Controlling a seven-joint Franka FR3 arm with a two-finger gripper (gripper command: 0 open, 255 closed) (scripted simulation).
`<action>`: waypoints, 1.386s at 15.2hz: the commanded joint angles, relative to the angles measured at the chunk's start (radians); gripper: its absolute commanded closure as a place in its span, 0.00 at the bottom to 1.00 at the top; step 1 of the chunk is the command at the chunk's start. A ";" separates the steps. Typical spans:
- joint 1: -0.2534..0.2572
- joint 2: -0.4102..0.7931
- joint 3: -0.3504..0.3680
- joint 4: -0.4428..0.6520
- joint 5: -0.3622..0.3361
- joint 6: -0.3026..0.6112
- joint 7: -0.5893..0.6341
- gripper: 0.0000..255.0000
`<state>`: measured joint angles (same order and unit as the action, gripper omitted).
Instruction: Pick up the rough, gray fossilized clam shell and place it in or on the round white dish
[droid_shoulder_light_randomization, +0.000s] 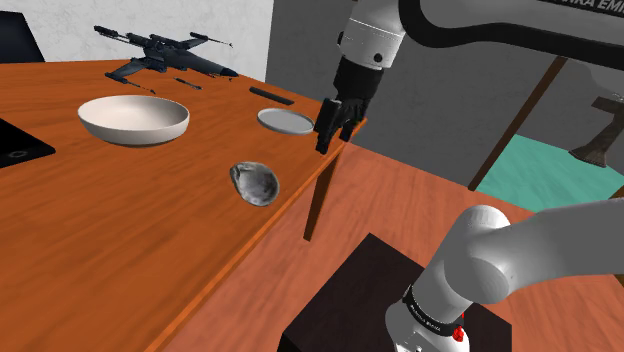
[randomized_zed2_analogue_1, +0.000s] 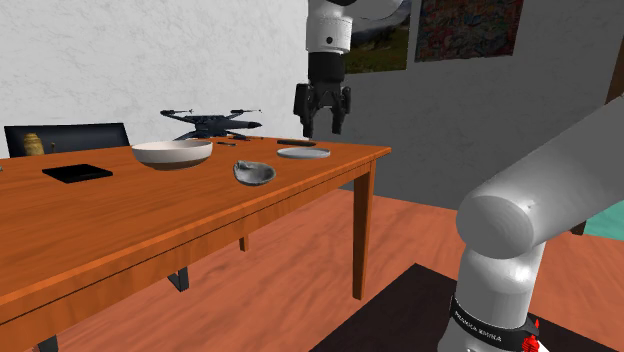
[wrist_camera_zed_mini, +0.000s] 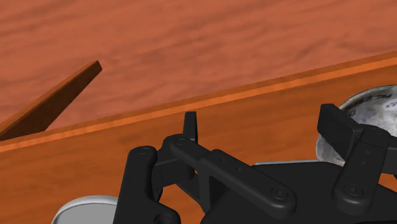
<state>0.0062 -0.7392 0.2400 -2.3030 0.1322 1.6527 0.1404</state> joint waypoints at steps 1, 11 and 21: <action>-0.007 0.048 0.064 0.047 0.017 -0.010 0.096 0.00; -0.079 0.377 0.374 0.327 -0.001 -0.037 0.563 0.00; -0.071 0.362 0.377 0.213 0.011 0.063 0.555 0.00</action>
<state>-0.0647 -0.3779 0.6163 -2.0867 0.1428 1.7123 0.6956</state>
